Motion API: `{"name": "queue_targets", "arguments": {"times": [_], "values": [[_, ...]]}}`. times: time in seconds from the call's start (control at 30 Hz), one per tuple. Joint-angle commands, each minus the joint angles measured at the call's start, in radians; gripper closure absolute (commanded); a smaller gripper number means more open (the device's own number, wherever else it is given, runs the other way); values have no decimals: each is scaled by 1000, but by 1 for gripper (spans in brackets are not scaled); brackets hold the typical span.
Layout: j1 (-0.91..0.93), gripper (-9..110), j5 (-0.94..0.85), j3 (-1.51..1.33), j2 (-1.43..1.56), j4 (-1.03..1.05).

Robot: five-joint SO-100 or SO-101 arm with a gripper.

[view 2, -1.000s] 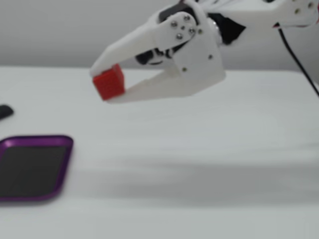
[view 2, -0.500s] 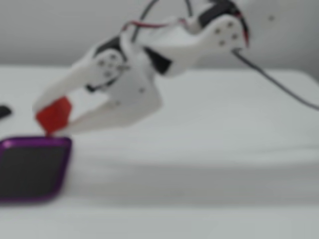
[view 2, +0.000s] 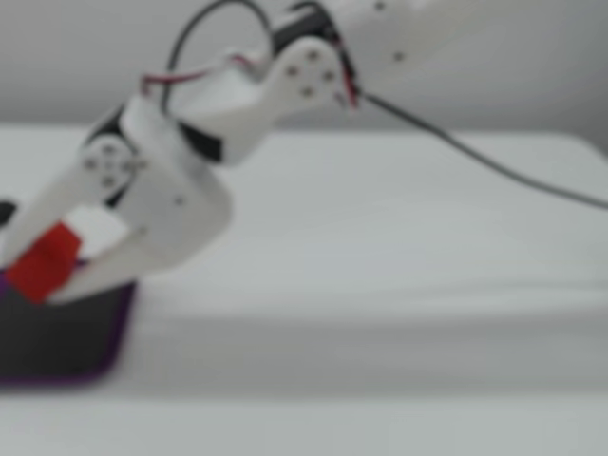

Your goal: Pick up the cube and place it in the box.

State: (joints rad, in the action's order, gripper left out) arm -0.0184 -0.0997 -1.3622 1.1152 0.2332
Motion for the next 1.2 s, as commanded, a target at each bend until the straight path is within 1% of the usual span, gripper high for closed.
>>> {"name": "queue_targets", "arguments": {"times": [0.0, 0.37, 0.47, 0.6, 0.77, 0.9, 1.03, 1.17], "values": [[-3, 101, 5, 75, 9, 49], [-6, 82, 6, 84, 14, 206], [-9, 80, 6, 92, 26, 247], [-18, 80, 9, 106, 107, 373], [-20, 80, 8, 86, 291, 529], [-20, 81, 8, -8, 456, 670], [-15, 81, 8, -170, 669, 758], [-12, 81, 8, -419, 951, 781]]}}
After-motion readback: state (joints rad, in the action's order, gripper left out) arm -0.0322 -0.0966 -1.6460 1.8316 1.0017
